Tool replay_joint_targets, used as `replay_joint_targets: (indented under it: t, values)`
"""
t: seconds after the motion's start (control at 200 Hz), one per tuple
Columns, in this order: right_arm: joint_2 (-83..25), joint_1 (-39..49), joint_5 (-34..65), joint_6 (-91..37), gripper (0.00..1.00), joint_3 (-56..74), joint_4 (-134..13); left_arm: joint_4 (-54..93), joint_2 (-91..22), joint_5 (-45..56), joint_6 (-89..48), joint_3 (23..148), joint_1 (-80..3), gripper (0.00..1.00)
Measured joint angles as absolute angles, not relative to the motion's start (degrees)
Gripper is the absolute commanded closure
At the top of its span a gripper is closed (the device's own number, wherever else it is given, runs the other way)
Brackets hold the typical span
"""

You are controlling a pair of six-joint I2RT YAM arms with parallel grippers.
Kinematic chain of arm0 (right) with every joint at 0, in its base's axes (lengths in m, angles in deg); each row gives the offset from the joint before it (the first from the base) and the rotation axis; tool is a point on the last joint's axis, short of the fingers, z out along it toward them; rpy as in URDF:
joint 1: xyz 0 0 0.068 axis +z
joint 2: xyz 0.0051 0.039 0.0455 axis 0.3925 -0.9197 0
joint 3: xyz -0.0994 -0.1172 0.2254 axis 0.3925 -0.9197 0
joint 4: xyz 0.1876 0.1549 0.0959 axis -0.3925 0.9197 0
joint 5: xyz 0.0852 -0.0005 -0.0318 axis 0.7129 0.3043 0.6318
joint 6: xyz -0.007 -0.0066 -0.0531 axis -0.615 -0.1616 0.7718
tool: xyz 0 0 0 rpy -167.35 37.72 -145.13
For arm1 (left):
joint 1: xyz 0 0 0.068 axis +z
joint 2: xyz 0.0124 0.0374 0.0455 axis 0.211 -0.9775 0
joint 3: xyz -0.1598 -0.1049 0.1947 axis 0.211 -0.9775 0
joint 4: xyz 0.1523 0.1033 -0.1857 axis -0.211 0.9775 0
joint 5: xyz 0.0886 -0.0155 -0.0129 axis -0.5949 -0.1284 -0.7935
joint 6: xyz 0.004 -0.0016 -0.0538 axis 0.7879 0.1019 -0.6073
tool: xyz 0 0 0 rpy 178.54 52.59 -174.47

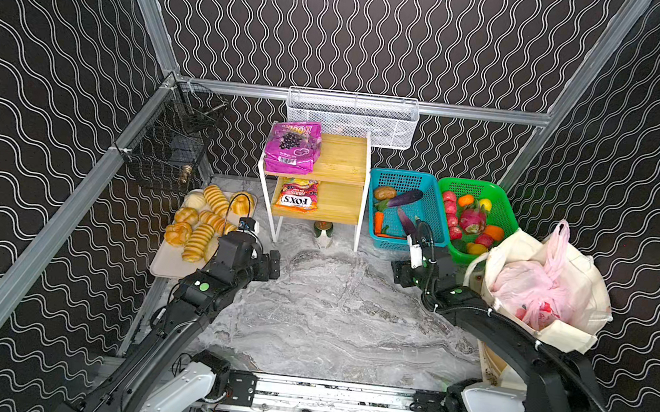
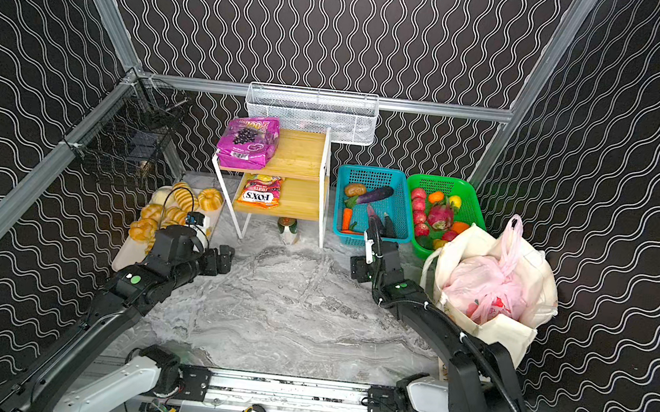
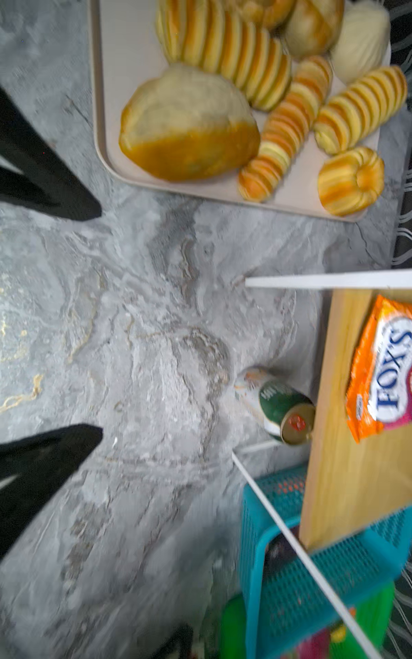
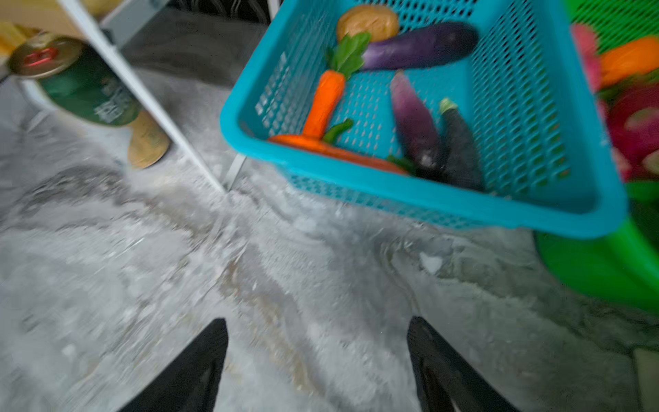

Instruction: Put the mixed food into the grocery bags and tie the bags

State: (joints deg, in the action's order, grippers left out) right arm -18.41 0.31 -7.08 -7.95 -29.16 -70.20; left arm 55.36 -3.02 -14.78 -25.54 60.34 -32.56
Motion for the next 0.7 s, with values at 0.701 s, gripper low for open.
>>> replay_joint_targets:
  t: [0.701]
  values:
    - [-22.55,-23.19,1.49,-2.34,0.18,-40.5,-104.3,35.38,-7.78,-22.59,-20.19,47.49,-12.65,0.01]
